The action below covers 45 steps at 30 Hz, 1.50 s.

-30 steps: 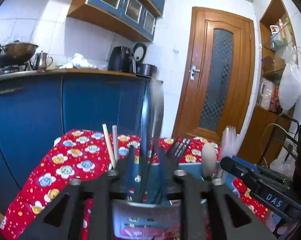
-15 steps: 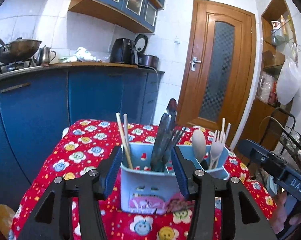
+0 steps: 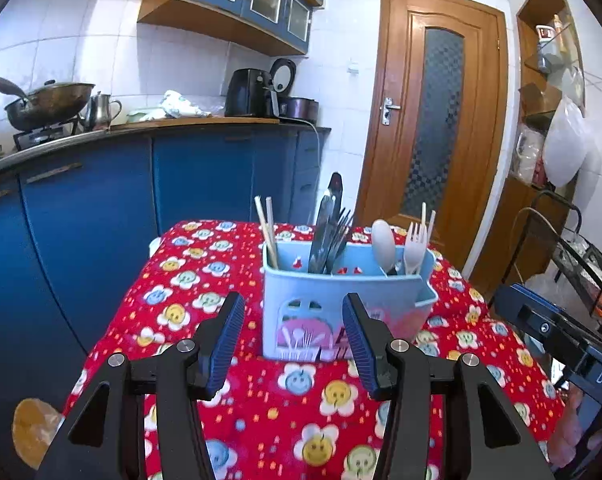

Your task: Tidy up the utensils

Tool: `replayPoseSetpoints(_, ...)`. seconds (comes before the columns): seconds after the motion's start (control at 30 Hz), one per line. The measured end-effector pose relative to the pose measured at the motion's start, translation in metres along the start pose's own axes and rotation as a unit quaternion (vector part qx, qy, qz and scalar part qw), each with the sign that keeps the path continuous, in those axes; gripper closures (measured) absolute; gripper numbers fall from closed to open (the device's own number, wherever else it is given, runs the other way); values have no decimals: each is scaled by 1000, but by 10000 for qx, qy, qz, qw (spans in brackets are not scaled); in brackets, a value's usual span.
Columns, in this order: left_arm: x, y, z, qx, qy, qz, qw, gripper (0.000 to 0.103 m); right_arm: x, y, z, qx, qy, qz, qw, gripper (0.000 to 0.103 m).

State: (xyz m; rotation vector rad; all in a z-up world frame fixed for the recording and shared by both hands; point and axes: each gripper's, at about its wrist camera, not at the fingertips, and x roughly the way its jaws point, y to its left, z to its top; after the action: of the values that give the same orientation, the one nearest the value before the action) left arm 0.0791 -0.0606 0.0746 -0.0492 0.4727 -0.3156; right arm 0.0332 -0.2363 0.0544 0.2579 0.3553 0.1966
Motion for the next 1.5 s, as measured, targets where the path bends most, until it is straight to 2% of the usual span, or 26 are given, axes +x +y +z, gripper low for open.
replayPoseSetpoints(0.27,-22,10,-28,-16,170,101,9998,43,-25,16,-23,-78,-65,-97,9999,44)
replayPoseSetpoints(0.47,-24,20,-46,-144,265,259,9992,32,-32,20,-45,-92,-8,-279,9996,33)
replayPoseSetpoints(0.57,-22,23,-53,-146,306,379,9987,28,-32,21,-53,-96,29,-424,9990,23)
replayPoseSetpoints(0.8,-13,29,-69,-211,466,579,9970,26,-29,19,-72,-261,97,-739,9969,8)
replayPoseSetpoints(0.93,-6,32,-77,-250,545,627,9962,26,-27,14,-81,-284,119,-840,9960,3)
replayPoseSetpoints(1.13,-2,31,-83,-181,585,706,9956,26,-20,6,-90,-166,230,-962,9950,2)
replayPoseSetpoints(1.5,-8,28,-83,-128,396,815,9958,26,-22,-2,-91,56,220,-933,9954,2)
